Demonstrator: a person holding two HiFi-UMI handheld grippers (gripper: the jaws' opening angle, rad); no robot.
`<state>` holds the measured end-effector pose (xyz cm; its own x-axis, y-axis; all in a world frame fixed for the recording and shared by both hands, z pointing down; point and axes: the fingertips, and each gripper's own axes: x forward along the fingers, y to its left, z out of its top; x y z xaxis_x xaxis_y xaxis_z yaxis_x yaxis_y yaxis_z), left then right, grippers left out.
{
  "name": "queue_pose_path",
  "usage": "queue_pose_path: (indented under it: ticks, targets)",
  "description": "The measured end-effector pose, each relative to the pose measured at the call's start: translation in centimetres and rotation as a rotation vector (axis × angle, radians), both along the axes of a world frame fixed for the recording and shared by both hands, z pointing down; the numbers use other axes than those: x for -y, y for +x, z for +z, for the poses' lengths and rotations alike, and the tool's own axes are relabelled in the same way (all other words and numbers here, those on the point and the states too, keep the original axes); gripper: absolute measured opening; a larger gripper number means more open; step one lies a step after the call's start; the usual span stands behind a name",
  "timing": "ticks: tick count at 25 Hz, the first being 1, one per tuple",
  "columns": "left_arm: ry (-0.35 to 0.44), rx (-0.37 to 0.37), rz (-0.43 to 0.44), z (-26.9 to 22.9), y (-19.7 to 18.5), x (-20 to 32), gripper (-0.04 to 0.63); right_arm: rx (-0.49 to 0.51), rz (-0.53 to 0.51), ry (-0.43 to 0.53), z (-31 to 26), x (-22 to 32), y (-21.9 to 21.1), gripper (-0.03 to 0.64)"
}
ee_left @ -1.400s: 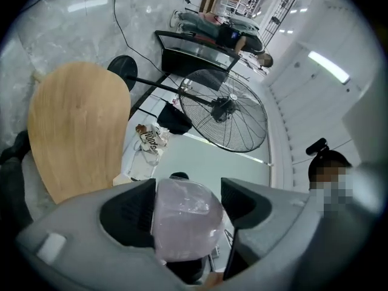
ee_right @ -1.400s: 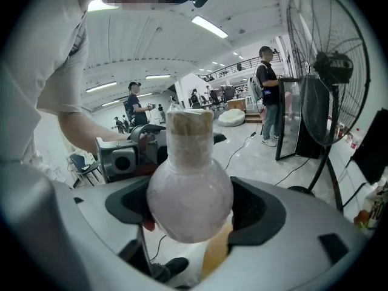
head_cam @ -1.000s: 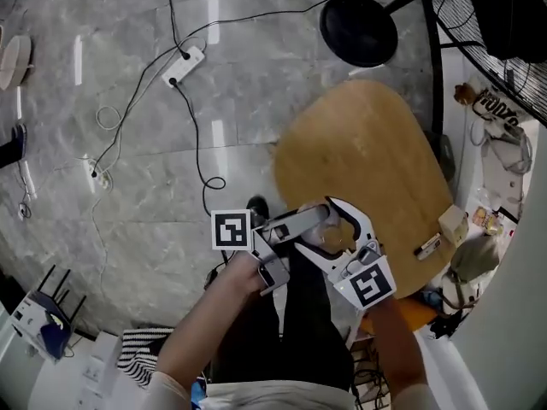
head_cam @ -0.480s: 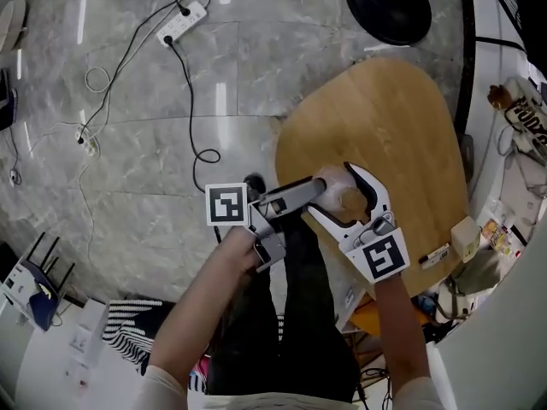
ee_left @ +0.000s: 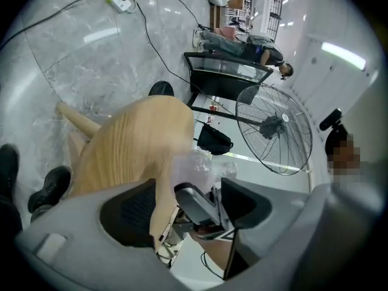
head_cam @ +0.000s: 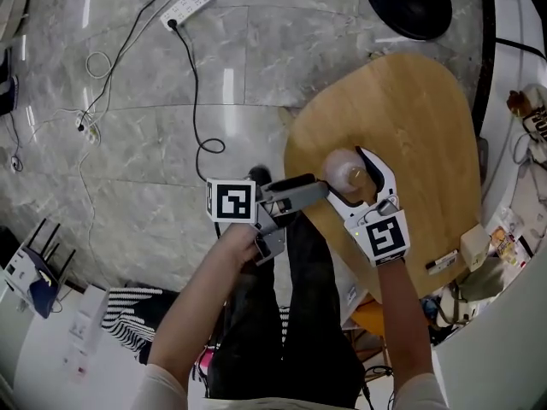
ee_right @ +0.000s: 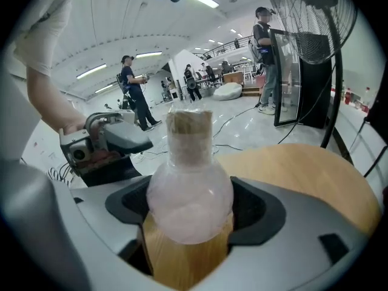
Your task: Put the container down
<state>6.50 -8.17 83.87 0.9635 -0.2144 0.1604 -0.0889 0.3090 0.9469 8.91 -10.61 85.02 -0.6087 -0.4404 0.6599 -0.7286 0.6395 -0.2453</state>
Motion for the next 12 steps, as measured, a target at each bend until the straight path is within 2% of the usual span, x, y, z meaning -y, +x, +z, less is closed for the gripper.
queue_pose_path:
  ticks: [7,12]
  targets:
    - [0.04,0.036,0.09,1.4,-0.2,-1.9,0.325,-0.056,-0.028,-0.004,3.2,-0.5,-0.2,0.387]
    - [0.044,0.046,0.087,2.0,-0.6,-2.3,0.325,-0.066,-0.023,0.011,3.7,-0.5,0.1,0.387]
